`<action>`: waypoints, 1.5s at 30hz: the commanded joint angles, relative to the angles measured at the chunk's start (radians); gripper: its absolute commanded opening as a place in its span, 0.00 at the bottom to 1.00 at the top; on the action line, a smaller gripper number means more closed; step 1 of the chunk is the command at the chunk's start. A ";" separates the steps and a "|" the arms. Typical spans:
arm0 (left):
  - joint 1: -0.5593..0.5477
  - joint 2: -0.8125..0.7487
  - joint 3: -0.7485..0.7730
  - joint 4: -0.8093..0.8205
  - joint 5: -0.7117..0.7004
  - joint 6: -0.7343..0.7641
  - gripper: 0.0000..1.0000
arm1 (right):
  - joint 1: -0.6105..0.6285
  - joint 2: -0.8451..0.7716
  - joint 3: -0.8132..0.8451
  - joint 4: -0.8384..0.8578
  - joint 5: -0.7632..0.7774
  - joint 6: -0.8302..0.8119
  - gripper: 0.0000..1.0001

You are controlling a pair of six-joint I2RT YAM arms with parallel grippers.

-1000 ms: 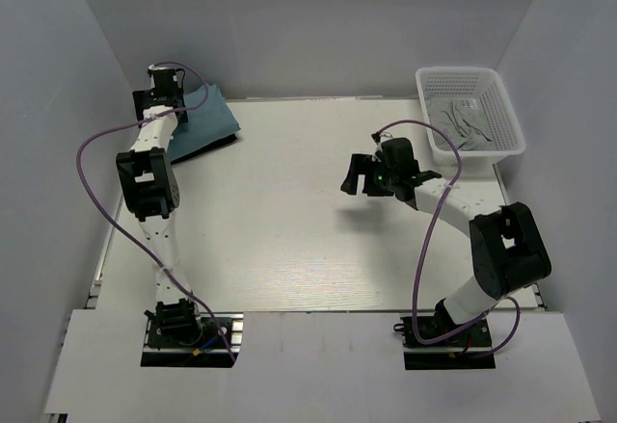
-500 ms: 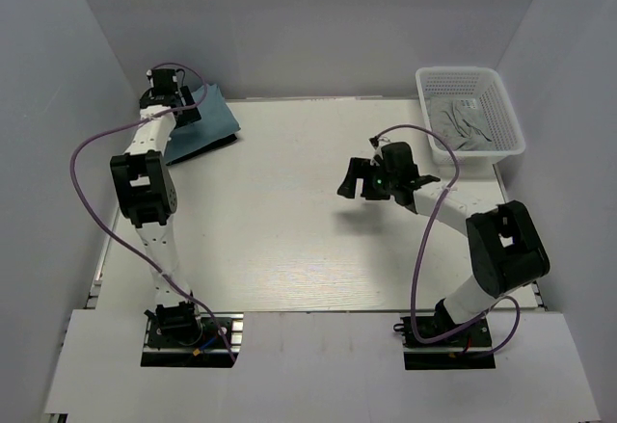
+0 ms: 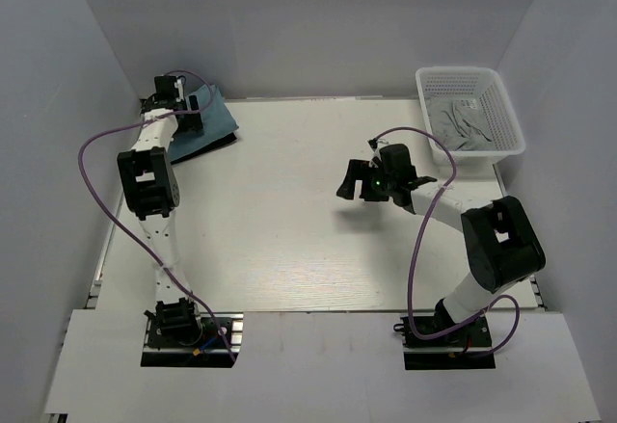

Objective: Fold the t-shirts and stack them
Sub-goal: Put the neatly folded tshirt into the corner of the board with the left arm

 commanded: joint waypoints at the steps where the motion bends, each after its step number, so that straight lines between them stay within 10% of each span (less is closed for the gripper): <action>1: 0.019 0.015 0.003 0.048 0.053 0.169 1.00 | -0.002 -0.007 -0.001 0.044 0.010 0.009 0.90; 11: 0.048 0.062 0.000 0.126 0.258 0.473 1.00 | -0.001 -0.021 0.026 0.026 0.017 0.006 0.90; 36: 0.096 0.206 0.253 0.065 0.794 0.685 1.00 | 0.002 -0.088 0.045 0.055 0.082 0.063 0.90; 45: 0.062 0.219 0.223 0.074 0.771 0.685 1.00 | -0.001 -0.130 0.019 0.050 0.111 0.058 0.90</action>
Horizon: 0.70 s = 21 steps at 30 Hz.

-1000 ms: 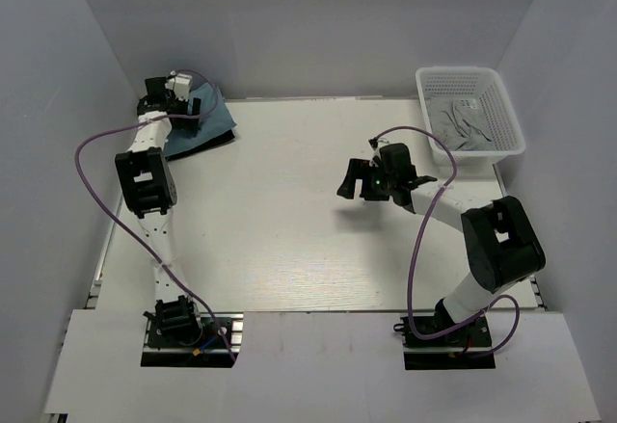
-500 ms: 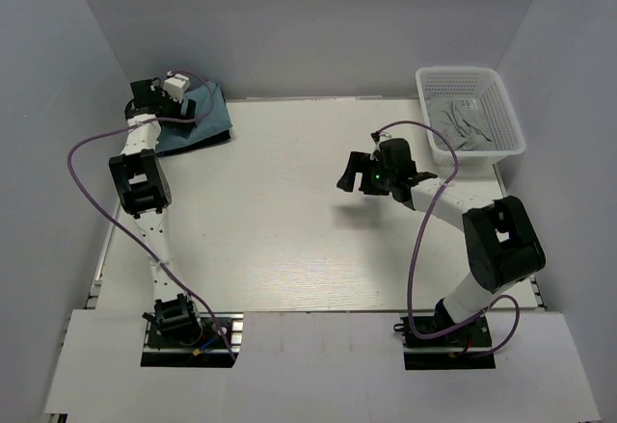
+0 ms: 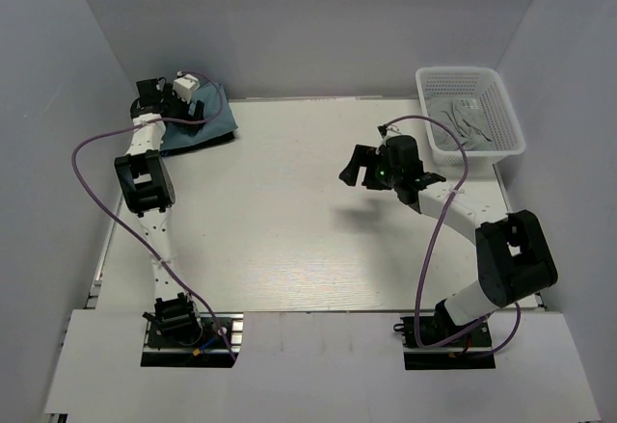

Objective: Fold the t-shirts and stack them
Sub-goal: Put the neatly folded tshirt into the corner of the board with the left arm

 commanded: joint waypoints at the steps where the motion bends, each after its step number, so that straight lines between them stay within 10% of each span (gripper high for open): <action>1: -0.031 0.006 -0.010 -0.048 0.042 0.023 1.00 | -0.001 -0.037 -0.008 0.041 0.025 0.008 0.90; 12: -0.070 -0.030 -0.083 -0.047 0.051 0.043 1.00 | -0.002 -0.106 -0.055 0.037 0.059 -0.007 0.90; 21: -0.070 -0.204 -0.110 0.242 -0.392 -0.284 1.00 | -0.001 -0.130 -0.055 0.054 0.008 -0.023 0.90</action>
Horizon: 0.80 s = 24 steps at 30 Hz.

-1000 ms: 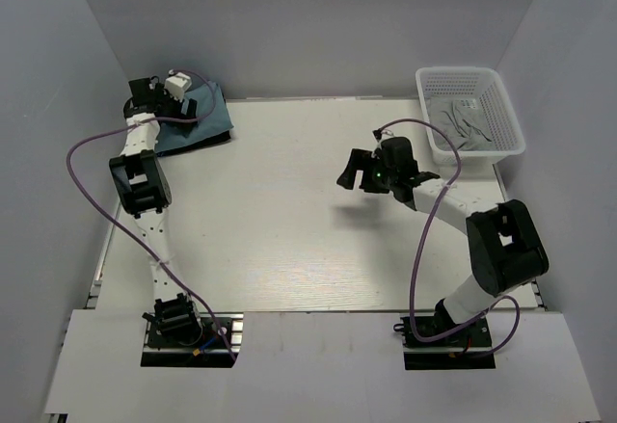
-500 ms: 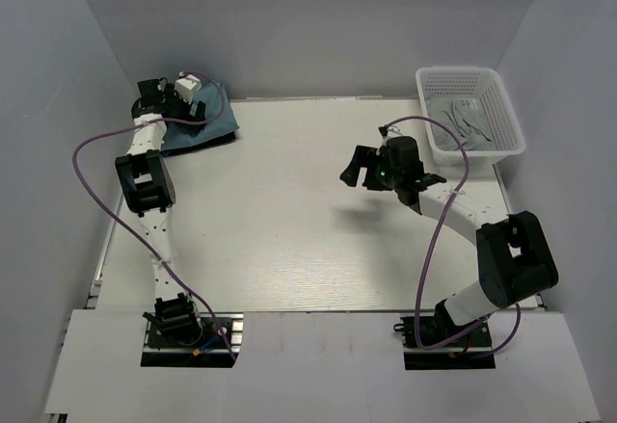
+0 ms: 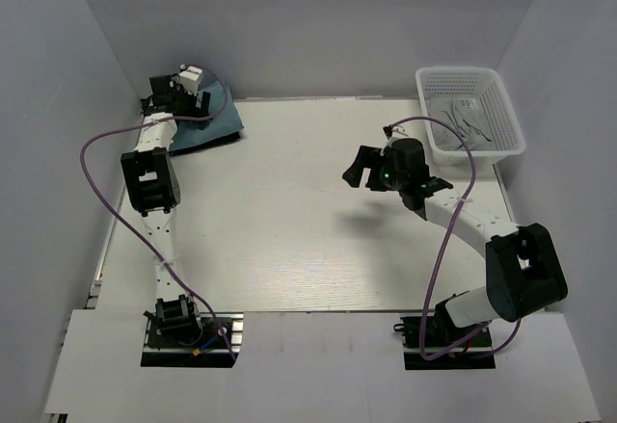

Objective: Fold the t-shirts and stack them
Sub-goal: Put the neatly folded tshirt into the corner of the board with the left arm

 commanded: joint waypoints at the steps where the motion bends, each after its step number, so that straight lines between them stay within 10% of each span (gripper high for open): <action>1: -0.009 -0.154 0.025 0.096 -0.242 -0.173 1.00 | 0.002 -0.055 -0.018 0.047 -0.022 -0.018 0.90; 14: -0.039 -0.442 -0.150 0.009 -0.154 -0.565 1.00 | -0.004 -0.187 -0.108 0.050 -0.036 -0.058 0.90; 24: -0.093 -0.169 0.040 0.003 0.173 -0.681 1.00 | -0.005 -0.160 -0.109 0.030 0.047 -0.079 0.90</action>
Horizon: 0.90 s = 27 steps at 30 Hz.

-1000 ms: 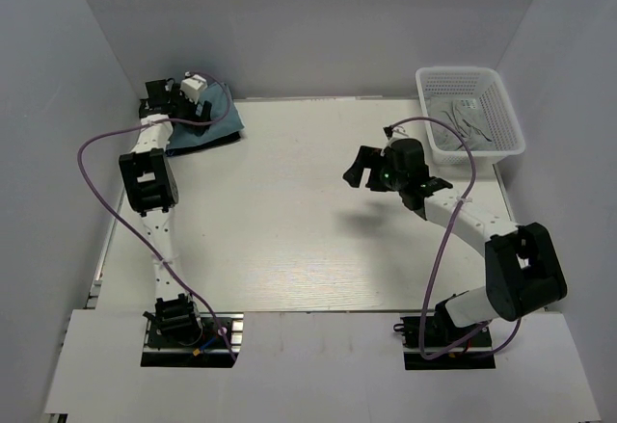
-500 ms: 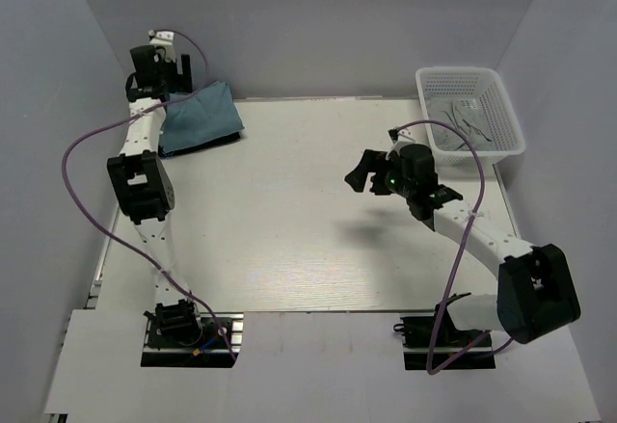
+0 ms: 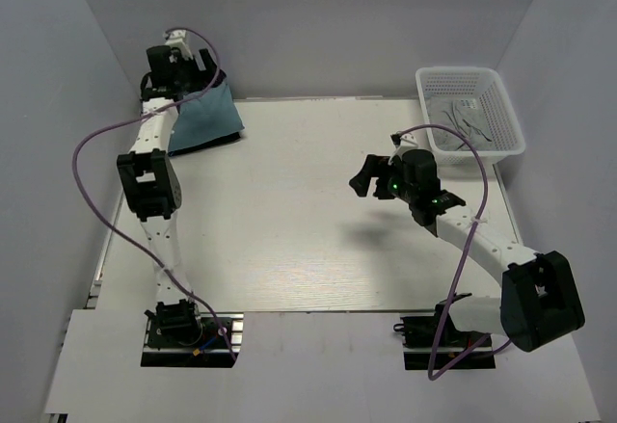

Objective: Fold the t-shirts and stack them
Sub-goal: Put the neatly folded tshirt into the corner of the board with the left arm

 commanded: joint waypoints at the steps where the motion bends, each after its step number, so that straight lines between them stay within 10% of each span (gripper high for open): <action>1: -0.042 0.087 0.045 -0.057 0.125 -0.042 1.00 | -0.006 0.013 0.009 0.019 0.041 -0.023 0.90; 27: -0.053 -0.028 -0.389 -0.190 0.048 0.329 1.00 | -0.006 0.057 0.008 0.046 -0.002 -0.020 0.90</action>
